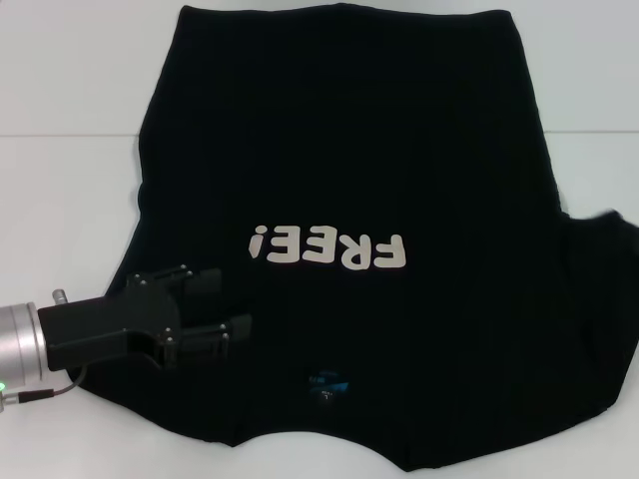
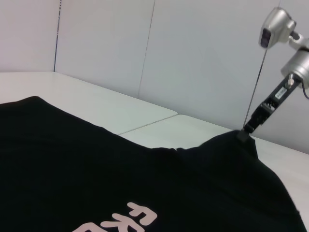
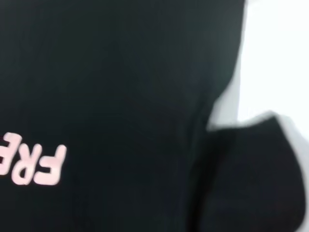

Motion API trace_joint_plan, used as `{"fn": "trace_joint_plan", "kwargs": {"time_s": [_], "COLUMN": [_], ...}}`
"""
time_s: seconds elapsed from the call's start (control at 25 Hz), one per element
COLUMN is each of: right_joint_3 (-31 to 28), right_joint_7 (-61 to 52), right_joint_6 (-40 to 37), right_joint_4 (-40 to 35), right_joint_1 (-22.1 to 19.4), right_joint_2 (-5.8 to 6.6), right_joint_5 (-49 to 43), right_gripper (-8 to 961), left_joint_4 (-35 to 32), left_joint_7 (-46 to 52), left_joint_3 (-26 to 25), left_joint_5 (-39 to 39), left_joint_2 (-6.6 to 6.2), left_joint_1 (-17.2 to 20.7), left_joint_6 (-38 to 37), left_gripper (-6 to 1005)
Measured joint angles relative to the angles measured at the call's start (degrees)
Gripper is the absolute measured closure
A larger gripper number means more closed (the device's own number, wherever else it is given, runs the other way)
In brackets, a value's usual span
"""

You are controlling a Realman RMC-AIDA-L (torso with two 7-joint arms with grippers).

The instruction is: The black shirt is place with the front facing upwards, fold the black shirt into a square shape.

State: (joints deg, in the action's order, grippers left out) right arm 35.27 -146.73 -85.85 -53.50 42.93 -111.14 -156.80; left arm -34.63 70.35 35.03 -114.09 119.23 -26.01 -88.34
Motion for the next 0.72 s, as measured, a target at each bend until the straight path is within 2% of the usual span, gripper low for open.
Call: {"fn": "trace_joint_plan", "kwargs": {"time_s": [0.16,0.48,0.72], "right_joint_3": [2.1,9.6,11.9], "right_joint_7": [0.6,2.3,7.7], "right_joint_6": [-1.3,1.1,1.5], "right_joint_4": [-1.1,1.8,5.0], "right_joint_1": [1.6,5.4,10.1], "right_joint_2": [0.01,-1.35,-3.74], "right_joint_5": [0.0,0.1,0.1], "right_gripper": [941,940,941], "left_joint_4": [0.0,0.0,0.0], "left_joint_7": [0.0,0.0,0.0], "left_joint_3": [0.1,0.3,0.3], "left_joint_5": [0.0,0.0,0.0], "left_joint_2": [0.11,0.2,0.2], "left_joint_1": [0.0,0.0,0.0], "left_joint_6": [0.0,0.2,0.3], "left_gripper": [192,192,192]}}
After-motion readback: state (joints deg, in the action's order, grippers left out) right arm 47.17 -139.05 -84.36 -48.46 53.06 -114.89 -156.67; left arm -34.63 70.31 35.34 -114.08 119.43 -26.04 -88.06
